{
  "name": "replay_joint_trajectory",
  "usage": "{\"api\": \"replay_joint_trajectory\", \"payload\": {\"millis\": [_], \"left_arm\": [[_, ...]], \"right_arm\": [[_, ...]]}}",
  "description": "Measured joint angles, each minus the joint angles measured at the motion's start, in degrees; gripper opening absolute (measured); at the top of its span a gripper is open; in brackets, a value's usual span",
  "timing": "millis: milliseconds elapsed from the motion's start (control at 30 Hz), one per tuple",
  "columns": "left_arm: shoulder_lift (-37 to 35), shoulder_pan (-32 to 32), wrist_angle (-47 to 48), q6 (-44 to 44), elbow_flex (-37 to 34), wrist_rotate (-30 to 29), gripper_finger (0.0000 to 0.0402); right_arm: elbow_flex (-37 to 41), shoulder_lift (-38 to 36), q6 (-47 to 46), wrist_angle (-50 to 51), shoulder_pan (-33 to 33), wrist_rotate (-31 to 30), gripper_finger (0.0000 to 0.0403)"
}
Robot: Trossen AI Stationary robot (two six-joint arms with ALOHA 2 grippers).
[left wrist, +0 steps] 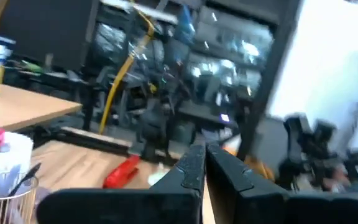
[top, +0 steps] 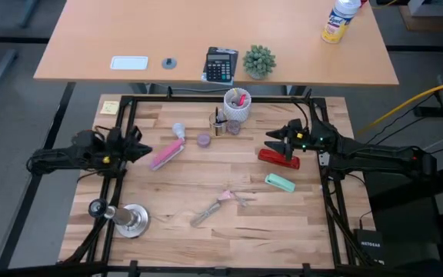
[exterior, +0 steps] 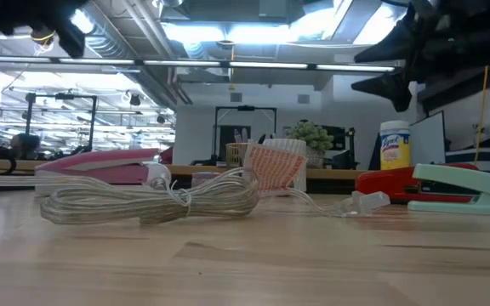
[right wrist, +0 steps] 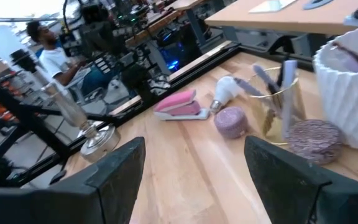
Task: Screw lightbulb
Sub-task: Move the lamp socket to the center of the table
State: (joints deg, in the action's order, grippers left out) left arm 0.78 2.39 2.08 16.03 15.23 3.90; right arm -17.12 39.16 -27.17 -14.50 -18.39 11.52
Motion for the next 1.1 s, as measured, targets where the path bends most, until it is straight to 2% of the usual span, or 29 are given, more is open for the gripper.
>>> {"api": "replay_joint_trajectory", "payload": {"millis": [133,367,467,567,700,867,1100], "left_arm": [[0.0,0.0,19.8,3.1,10.0,2.0,0.0005],[0.0,0.0,51.3,17.2,27.1,4.8,0.0005],[0.0,0.0,63.7,30.9,32.9,6.6,0.0005],[0.0,0.0,73.9,47.9,37.0,11.2,0.0005],[0.0,1.0,81.8,63.6,38.0,18.8,0.0005],[0.1,3.2,85.1,72.5,36.8,27.0,0.0005],[0.1,6.7,86.6,83.0,36.7,28.5,0.0005]], "right_arm": [[0.0,0.0,0.0,0.0,0.0,2.1,0.028],[0.0,0.0,0.0,0.0,0.0,2.2,0.028],[0.0,0.0,-0.9,0.0,0.0,2.2,0.028],[0.0,0.0,-2.4,0.0,0.0,2.2,0.028],[0.0,0.0,-2.7,0.0,0.0,2.2,0.028],[0.0,0.0,-2.8,0.0,0.0,2.0,0.028],[0.0,0.0,-2.7,0.0,0.0,2.0,0.028]]}}
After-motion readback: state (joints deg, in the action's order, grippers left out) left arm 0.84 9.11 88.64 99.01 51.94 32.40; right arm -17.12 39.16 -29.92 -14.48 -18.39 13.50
